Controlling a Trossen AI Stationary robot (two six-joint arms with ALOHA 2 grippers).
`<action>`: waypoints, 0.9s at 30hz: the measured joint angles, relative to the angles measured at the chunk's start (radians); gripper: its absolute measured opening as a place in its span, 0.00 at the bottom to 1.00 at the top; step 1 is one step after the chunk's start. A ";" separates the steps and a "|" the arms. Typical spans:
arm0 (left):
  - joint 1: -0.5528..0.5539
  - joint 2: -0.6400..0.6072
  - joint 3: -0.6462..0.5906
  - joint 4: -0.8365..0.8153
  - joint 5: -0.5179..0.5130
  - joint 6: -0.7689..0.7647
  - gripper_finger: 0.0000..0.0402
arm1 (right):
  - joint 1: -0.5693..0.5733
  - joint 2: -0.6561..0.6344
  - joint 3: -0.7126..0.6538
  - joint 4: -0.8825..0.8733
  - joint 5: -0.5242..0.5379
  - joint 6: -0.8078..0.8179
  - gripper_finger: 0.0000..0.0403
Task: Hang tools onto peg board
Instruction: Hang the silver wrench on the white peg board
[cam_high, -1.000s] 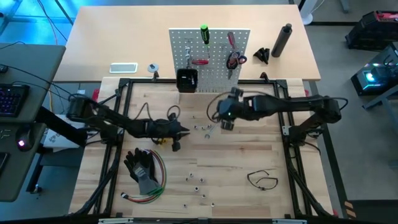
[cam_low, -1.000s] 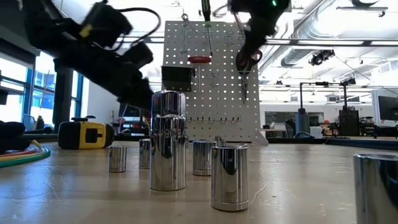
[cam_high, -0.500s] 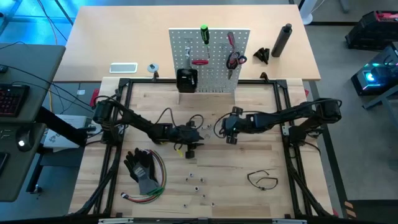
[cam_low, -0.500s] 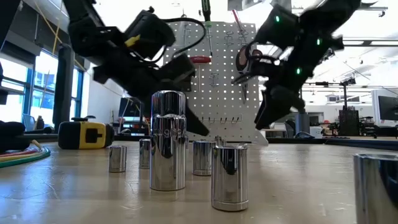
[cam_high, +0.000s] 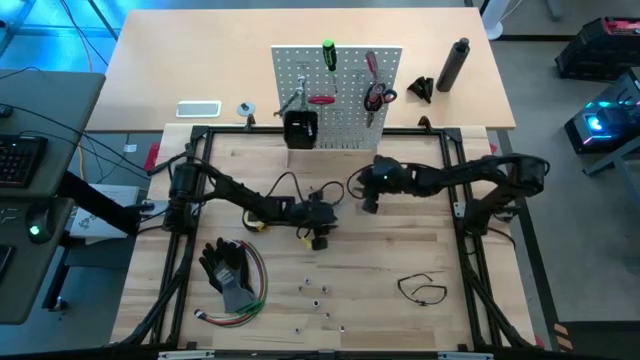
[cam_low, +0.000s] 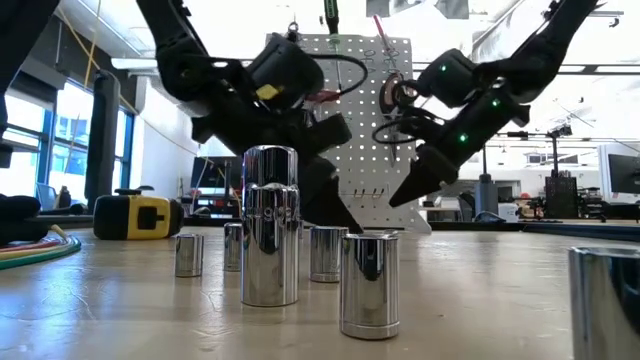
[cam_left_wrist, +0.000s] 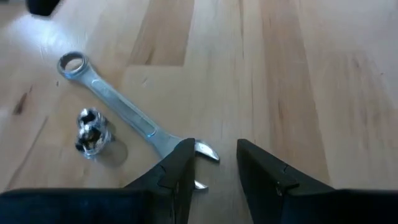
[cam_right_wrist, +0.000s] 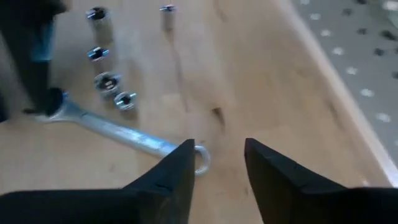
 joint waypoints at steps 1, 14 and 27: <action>0.002 0.007 0.010 -0.009 -0.003 -0.002 0.29 | -0.003 0.007 0.000 0.002 -0.017 -0.014 0.31; -0.021 0.013 0.014 -0.044 0.063 -0.007 0.29 | -0.005 0.105 0.000 0.027 -0.114 -0.072 0.05; -0.033 0.013 0.014 -0.079 0.090 -0.008 0.29 | 0.021 0.119 0.005 -0.001 -0.133 -0.058 0.04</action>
